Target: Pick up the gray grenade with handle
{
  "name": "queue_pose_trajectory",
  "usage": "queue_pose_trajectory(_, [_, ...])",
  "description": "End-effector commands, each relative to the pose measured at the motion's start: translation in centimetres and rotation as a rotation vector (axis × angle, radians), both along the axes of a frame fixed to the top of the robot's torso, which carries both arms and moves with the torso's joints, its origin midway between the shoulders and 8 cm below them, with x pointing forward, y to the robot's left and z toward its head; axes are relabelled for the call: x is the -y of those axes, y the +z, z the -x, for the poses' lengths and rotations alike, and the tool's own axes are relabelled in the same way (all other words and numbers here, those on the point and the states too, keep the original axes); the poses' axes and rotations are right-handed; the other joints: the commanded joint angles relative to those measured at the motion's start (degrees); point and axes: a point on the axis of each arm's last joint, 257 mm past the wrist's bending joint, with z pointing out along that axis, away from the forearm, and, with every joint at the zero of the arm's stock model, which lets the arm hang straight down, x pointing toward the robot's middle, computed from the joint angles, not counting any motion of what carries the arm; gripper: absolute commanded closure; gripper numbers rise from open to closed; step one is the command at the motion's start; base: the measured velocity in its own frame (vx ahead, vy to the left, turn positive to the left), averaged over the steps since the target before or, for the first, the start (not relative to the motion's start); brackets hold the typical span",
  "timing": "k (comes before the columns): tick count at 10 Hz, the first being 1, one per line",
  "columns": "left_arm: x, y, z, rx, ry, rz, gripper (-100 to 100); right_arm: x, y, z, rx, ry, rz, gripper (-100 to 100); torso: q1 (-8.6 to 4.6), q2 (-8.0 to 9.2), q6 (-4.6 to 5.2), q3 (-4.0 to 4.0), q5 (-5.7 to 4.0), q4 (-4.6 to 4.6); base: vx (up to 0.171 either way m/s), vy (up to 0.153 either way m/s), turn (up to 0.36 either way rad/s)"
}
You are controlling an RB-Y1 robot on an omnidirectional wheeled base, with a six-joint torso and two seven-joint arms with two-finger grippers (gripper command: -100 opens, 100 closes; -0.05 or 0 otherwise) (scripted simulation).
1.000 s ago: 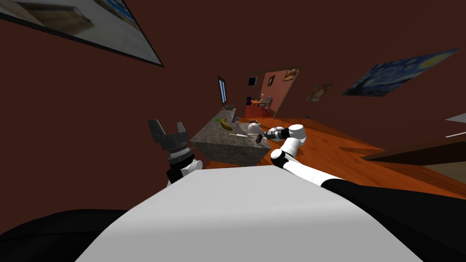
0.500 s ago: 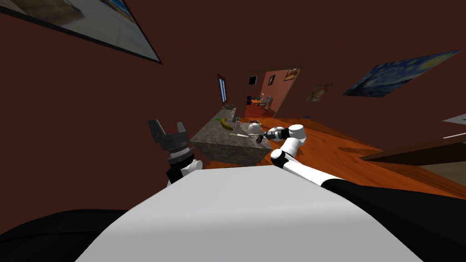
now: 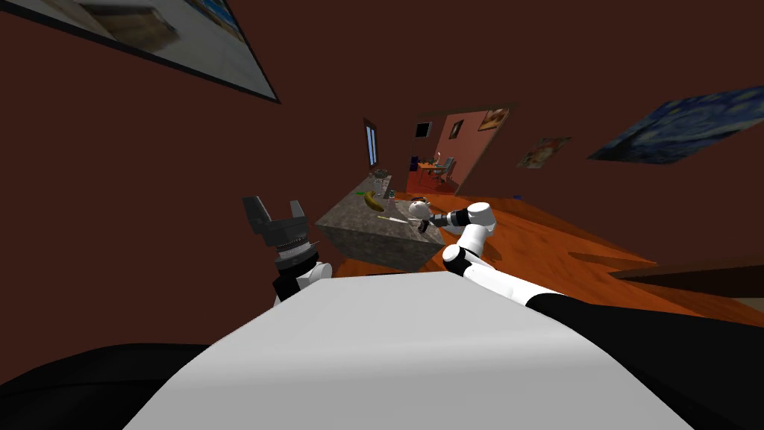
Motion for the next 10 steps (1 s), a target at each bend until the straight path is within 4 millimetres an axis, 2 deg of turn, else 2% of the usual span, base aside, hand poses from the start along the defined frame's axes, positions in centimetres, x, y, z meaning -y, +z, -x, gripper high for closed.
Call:
queue_pose_trajectory(1, [0.0,0.0,0.0,0.000,0.000,0.000,0,-0.4,0.2,-1.1,0.003,-0.030,0.018,100,0.00,0.00,0.00,0.00,0.00,0.00,-0.107,-0.147,0.108])
queue_pose_trajectory(6, [0.0,0.0,0.0,0.000,0.000,0.000,0,-1.6,0.4,-3.2,-0.011,-0.103,0.012,100,0.19,-0.20,-0.12,-0.11,0.03,-0.03,-0.093,-0.111,0.133])
queue_pose_trajectory(9, [0.0,0.0,0.0,0.000,0.000,0.000,0,-3.1,0.7,-5.1,0.003,-0.142,0.021,100,0.17,-0.20,-0.02,-0.09,0.03,0.00,-0.100,-0.113,0.141])
queue_pose_trajectory(10, [0.0,0.0,0.0,0.000,0.000,0.000,0,-3.1,0.8,-5.1,-0.005,-0.156,0.010,100,0.09,-0.17,-0.09,-0.07,0.02,0.01,-0.092,-0.112,0.102])
